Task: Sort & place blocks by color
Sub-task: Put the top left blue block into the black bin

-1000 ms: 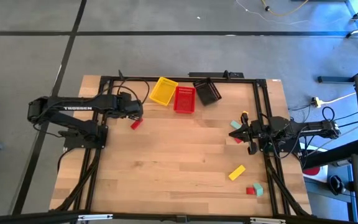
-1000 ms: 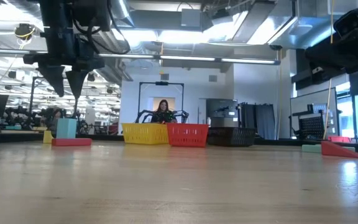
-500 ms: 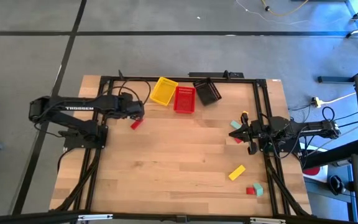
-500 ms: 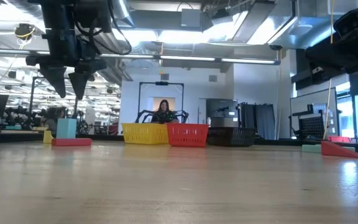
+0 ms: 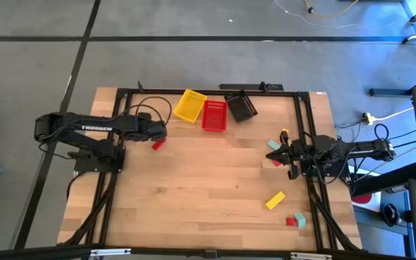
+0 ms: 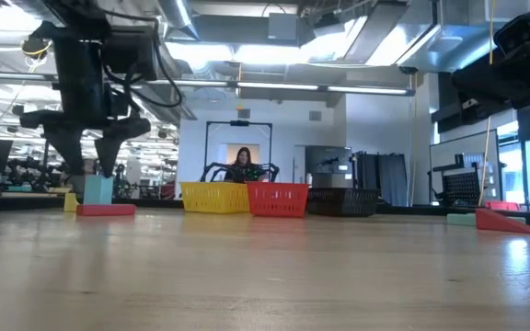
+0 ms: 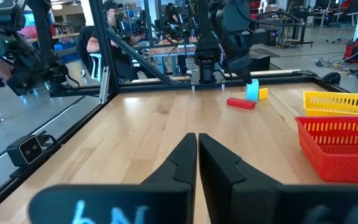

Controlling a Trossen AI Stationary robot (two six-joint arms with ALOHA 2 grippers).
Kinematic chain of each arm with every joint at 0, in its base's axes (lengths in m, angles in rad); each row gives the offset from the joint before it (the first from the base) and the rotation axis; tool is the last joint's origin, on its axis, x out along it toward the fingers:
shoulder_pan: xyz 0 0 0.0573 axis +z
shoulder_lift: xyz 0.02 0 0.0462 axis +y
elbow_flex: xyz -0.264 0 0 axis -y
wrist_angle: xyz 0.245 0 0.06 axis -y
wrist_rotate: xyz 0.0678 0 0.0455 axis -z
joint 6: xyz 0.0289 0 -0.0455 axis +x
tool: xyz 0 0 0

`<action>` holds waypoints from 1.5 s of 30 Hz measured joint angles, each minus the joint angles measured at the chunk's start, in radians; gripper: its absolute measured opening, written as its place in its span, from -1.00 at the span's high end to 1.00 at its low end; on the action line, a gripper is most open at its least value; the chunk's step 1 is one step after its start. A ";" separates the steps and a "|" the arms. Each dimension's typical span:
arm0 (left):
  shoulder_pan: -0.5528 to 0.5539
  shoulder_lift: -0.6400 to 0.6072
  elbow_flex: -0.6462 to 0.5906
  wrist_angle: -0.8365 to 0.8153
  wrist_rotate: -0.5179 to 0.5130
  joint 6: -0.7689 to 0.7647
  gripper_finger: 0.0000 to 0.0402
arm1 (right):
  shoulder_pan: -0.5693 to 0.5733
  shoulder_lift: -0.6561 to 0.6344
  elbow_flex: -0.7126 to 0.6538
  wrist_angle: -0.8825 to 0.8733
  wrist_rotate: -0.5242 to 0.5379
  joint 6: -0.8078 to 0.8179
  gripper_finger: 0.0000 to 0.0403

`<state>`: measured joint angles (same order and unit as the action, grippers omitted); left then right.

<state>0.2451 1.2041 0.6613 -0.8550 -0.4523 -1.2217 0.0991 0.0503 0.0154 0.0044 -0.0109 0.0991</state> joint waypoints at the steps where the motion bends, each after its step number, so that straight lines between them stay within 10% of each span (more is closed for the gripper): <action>1: 0.000 0.000 -0.003 0.009 0.000 0.000 -0.15 | 0.000 0.000 0.000 0.000 0.000 0.000 0.90; 17: 0.000 0.000 -0.130 0.194 -0.003 -0.029 -0.12 | 0.000 0.000 0.000 0.000 0.000 0.000 0.90; 33: -0.006 -0.065 -0.105 0.298 -0.032 0.091 0.40 | 0.000 0.000 0.000 0.000 0.000 0.000 0.90; 45: -0.006 -0.254 -0.080 1.131 0.245 0.602 0.40 | 0.000 0.000 0.000 0.000 0.000 0.000 0.90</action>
<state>0.2394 0.9501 0.5812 0.2761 -0.2072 -0.6197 0.0994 0.0502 0.0155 0.0044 -0.0109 0.0992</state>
